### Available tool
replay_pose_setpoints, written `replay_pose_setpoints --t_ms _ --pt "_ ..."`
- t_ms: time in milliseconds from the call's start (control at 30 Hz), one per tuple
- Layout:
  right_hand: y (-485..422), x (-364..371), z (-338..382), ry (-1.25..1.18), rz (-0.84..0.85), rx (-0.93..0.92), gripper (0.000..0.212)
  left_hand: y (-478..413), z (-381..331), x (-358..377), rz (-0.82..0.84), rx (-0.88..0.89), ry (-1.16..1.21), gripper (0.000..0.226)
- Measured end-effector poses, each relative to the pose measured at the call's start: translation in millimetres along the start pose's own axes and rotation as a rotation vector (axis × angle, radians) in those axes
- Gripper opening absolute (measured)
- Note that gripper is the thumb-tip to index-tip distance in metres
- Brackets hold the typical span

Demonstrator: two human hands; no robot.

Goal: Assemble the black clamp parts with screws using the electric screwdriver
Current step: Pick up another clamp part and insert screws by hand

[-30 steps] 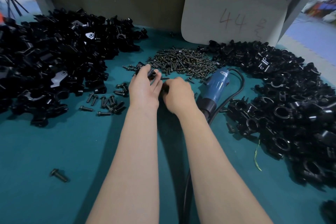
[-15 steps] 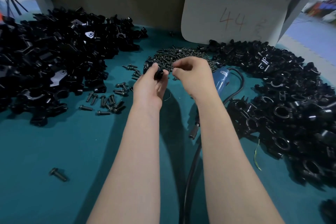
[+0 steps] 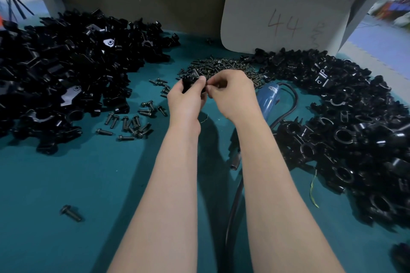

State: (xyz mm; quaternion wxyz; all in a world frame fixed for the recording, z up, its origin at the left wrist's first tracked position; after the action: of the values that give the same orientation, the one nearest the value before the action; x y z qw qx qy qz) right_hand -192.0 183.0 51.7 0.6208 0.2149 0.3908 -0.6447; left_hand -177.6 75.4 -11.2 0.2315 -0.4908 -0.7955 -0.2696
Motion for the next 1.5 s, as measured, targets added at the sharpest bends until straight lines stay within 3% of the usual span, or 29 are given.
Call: replay_pose_setpoints --t_ms 233,467,800,933,1067,1333,1500 --pt "4 3 -15 -0.095 -0.090 0.109 0.011 6 -7 7 0.014 0.148 -0.205 0.008" --pt "1 10 -5 -0.014 0.054 0.053 0.007 5 -14 1 -0.067 0.237 -0.238 0.004" --pt "8 14 -2 0.162 0.050 0.018 0.035 10 -14 5 -0.038 0.180 -0.221 0.010" --pt "7 13 -8 0.099 0.100 0.117 0.042 9 -5 1 -0.063 0.075 -0.115 0.012" --pt "4 12 -8 0.094 0.140 0.136 0.021 8 -3 -1 -0.082 0.088 -0.138 0.012" --pt "8 14 -7 0.139 0.125 0.104 0.017 5 -7 2 -0.075 0.197 -0.278 0.003" --pt "7 11 -10 0.093 0.097 0.072 0.026 4 -4 2 -0.039 0.136 -0.244 0.008"
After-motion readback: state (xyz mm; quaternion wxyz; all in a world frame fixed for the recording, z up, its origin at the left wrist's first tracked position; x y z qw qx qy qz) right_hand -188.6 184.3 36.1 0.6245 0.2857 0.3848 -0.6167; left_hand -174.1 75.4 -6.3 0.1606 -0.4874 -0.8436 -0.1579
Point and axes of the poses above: each hand's wrist, its own y-axis away from the middle knuckle, its own x-axis out of the palm, z = x × y, the point moved 8 cm from there along -y, towards the middle knuckle, and after that the axes turned 11 degrees about y, right-handed, at the moved point
